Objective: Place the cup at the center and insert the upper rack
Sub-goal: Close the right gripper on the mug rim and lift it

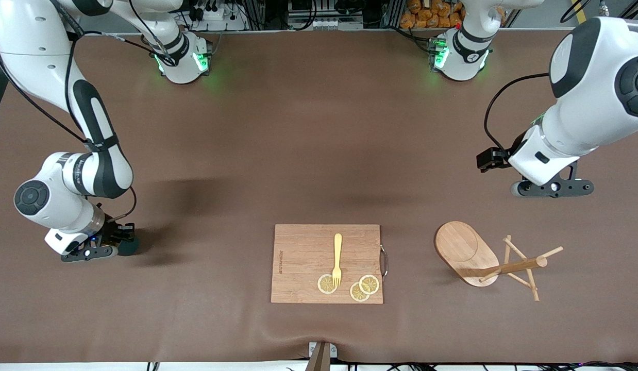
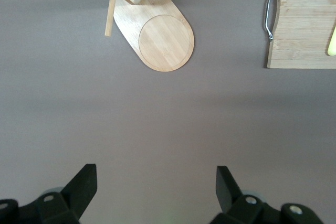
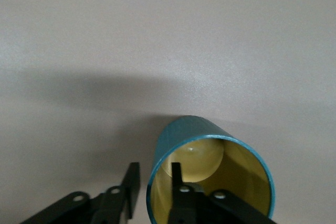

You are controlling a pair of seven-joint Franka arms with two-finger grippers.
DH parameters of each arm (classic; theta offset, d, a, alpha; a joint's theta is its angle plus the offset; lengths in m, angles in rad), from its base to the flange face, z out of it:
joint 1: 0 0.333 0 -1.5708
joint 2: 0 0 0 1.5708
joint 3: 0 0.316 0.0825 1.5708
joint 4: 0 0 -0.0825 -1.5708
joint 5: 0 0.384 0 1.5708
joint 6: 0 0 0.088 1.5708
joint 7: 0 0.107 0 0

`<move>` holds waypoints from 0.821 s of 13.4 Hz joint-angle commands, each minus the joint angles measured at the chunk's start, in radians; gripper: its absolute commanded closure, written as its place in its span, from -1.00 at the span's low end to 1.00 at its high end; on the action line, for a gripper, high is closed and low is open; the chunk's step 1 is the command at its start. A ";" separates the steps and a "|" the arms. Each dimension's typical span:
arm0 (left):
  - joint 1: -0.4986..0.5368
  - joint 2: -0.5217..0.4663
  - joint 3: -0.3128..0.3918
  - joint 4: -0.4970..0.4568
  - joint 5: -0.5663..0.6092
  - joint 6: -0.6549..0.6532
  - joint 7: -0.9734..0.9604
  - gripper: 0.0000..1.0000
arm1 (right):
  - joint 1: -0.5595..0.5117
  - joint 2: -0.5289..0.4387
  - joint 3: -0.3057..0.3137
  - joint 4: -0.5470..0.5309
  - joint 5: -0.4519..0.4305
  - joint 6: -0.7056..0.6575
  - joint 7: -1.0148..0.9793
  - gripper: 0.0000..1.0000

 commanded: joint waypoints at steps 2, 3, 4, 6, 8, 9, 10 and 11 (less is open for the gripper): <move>0.044 0.009 0.010 0.022 0.010 0.000 0.073 -1.00 | 0.012 0.008 0.000 0.028 0.006 -0.030 -0.023 1.00; 0.062 0.012 0.010 0.022 0.009 0.000 0.086 -1.00 | 0.015 0.008 0.000 0.036 0.006 -0.041 -0.023 1.00; 0.073 0.013 0.010 0.022 0.007 0.000 0.089 -1.00 | 0.016 0.006 0.000 0.045 0.006 -0.051 -0.023 1.00; 0.075 0.012 0.010 0.022 0.007 0.000 0.093 -1.00 | 0.028 0.003 0.004 0.080 0.008 -0.080 -0.023 1.00; 0.076 0.007 0.010 0.022 0.007 0.000 0.101 -1.00 | 0.044 -0.018 0.032 0.117 0.009 -0.137 -0.012 1.00; 0.076 0.009 0.010 0.022 0.009 0.000 0.101 -1.00 | 0.059 -0.021 0.038 0.132 0.009 -0.160 -0.011 1.00; 0.076 0.009 0.010 0.022 0.012 0.000 0.101 -1.00 | 0.076 -0.026 0.042 0.140 0.009 -0.166 -0.011 1.00; 0.078 0.009 0.010 0.022 0.010 0.000 0.101 -1.00 | 0.099 -0.039 0.046 0.140 0.011 -0.166 -0.009 1.00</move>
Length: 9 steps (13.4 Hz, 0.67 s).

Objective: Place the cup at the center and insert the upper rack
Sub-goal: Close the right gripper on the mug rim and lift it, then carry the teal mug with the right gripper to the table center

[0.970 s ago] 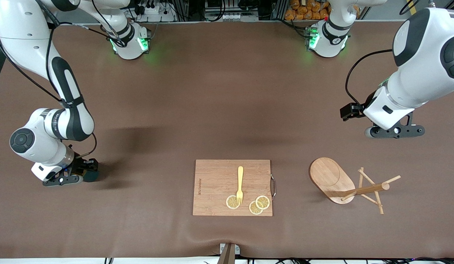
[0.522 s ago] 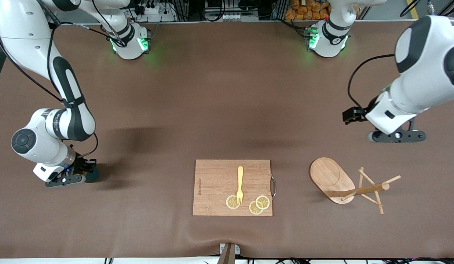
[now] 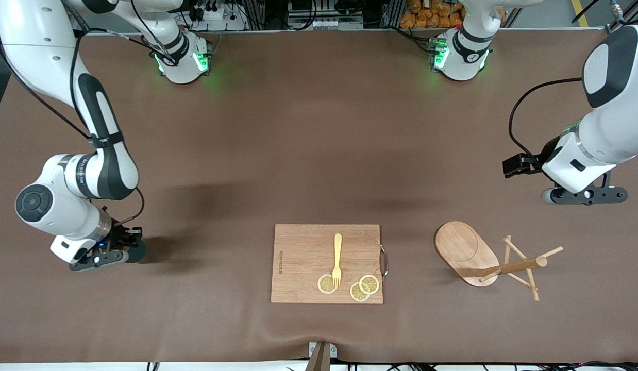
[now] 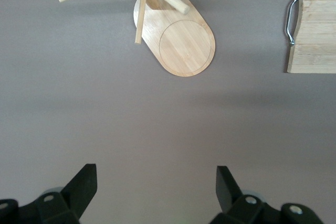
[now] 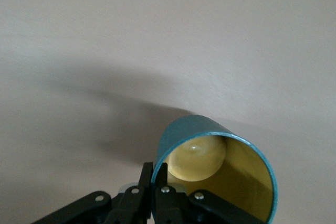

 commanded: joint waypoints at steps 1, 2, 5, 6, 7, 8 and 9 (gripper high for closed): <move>0.000 0.004 -0.001 0.018 0.009 -0.003 0.012 -1.00 | 0.068 -0.044 0.007 0.003 0.018 -0.028 0.001 1.00; -0.002 0.004 -0.001 0.018 0.009 -0.003 0.012 -1.00 | 0.107 -0.058 0.007 0.000 0.029 -0.048 0.027 1.00; -0.002 0.004 -0.001 0.018 0.012 -0.003 0.012 -1.00 | 0.232 -0.075 0.007 0.001 0.047 -0.140 0.299 1.00; -0.002 0.004 -0.001 0.016 0.012 -0.003 0.012 -1.00 | 0.281 -0.076 0.007 0.001 0.047 -0.151 0.374 1.00; -0.002 0.004 -0.001 0.016 0.013 -0.003 0.012 -1.00 | 0.330 -0.076 0.007 0.001 0.047 -0.152 0.447 1.00; -0.003 0.005 -0.001 0.016 0.013 -0.003 0.012 -1.00 | 0.378 -0.075 0.007 0.000 0.047 -0.152 0.526 1.00; -0.003 0.005 -0.001 0.016 0.013 -0.003 0.012 -1.00 | 0.427 -0.073 0.007 0.000 0.047 -0.149 0.588 1.00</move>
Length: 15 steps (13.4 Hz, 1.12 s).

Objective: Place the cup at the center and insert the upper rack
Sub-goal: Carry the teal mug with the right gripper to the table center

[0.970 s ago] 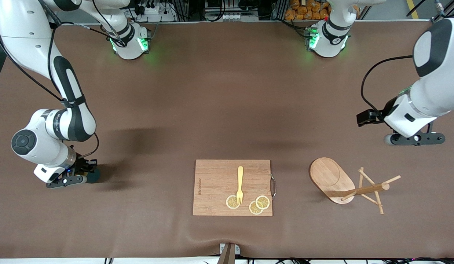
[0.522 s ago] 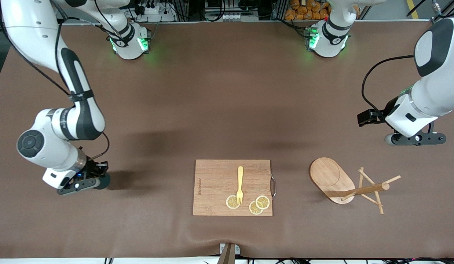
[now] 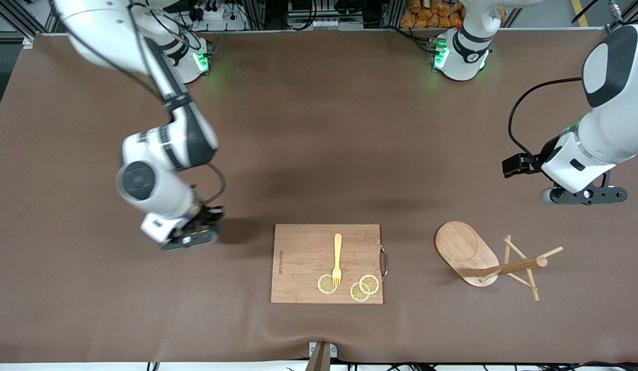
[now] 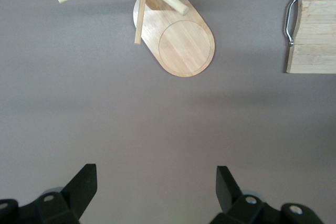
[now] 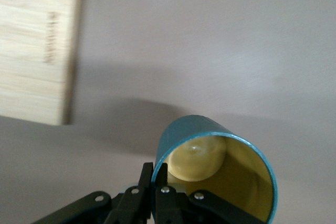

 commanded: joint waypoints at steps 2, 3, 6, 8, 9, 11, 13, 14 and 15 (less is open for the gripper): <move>-0.003 0.005 0.000 0.015 0.013 -0.003 0.012 -1.00 | 0.173 -0.017 -0.014 -0.014 0.013 -0.003 0.176 1.00; -0.003 0.004 0.000 0.015 0.013 -0.003 0.012 -1.00 | 0.213 -0.017 -0.014 -0.015 0.013 -0.005 0.202 1.00; -0.003 0.004 0.000 0.015 0.013 -0.004 0.012 -1.00 | 0.334 -0.011 -0.014 -0.015 0.013 -0.010 0.242 1.00; -0.003 0.005 0.000 0.013 0.015 -0.005 0.012 -1.00 | 0.439 0.021 -0.016 -0.009 0.010 0.012 0.343 1.00; -0.003 0.005 0.000 0.015 0.013 -0.005 0.012 -1.00 | 0.486 0.035 -0.016 -0.009 0.008 0.044 0.394 1.00; -0.003 0.005 0.000 0.015 0.013 -0.005 0.012 -1.00 | 0.554 0.050 -0.016 -0.009 0.011 0.107 0.467 1.00; -0.003 0.004 0.000 0.015 0.015 -0.005 0.011 -1.00 | 0.621 0.061 -0.017 -0.008 0.008 0.109 0.480 1.00; -0.003 0.005 0.000 0.015 0.016 -0.005 0.011 -1.00 | 0.631 0.061 -0.017 -0.003 0.008 0.107 0.486 1.00; -0.003 0.005 0.000 0.015 0.016 -0.005 0.011 -1.00 | 0.643 0.061 -0.017 -0.001 0.010 0.107 0.526 1.00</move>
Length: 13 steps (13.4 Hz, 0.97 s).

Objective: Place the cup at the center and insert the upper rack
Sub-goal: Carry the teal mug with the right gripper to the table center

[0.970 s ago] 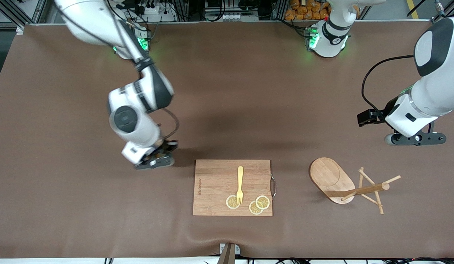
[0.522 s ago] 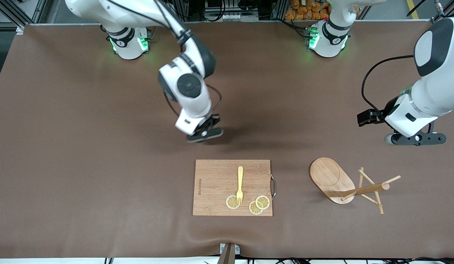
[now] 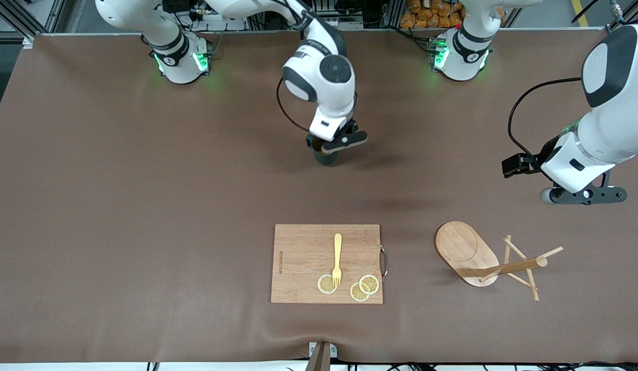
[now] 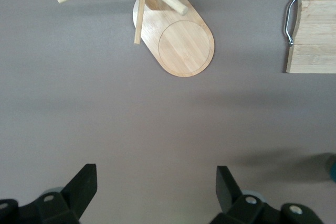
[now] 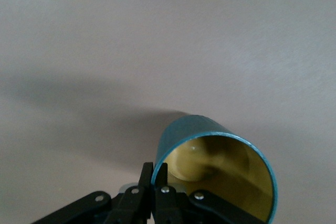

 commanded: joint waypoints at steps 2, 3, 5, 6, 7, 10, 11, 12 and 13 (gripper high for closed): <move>-0.001 0.005 0.000 0.014 0.016 -0.003 0.011 -1.00 | 0.048 0.012 -0.015 0.019 -0.002 -0.001 0.121 1.00; -0.001 0.005 0.000 0.014 0.015 -0.003 0.011 -1.00 | 0.064 0.021 -0.015 0.027 -0.001 0.001 0.123 1.00; -0.001 0.005 0.000 0.014 0.012 -0.003 0.011 -1.00 | 0.086 0.041 -0.015 0.039 0.002 0.001 0.131 1.00; -0.001 0.005 0.000 0.016 0.010 -0.003 0.011 -1.00 | 0.091 0.047 -0.016 0.047 0.002 -0.001 0.135 1.00; -0.001 0.005 0.000 0.014 0.007 -0.003 0.011 -1.00 | 0.091 0.053 -0.015 0.050 0.004 -0.002 0.135 1.00; 0.000 0.005 0.000 0.014 0.005 -0.003 0.011 -1.00 | 0.091 0.056 -0.016 0.050 0.004 -0.007 0.158 1.00; 0.000 0.005 0.000 0.014 0.005 -0.003 0.011 -1.00 | 0.089 0.062 -0.015 0.050 0.002 -0.005 0.190 1.00; -0.001 0.005 0.000 0.014 0.005 -0.003 0.011 -1.00 | 0.091 0.065 -0.015 0.050 -0.004 -0.002 0.206 1.00; 0.000 0.005 0.000 0.014 0.005 -0.003 0.011 -1.00 | 0.091 0.067 -0.015 0.050 -0.004 -0.002 0.209 1.00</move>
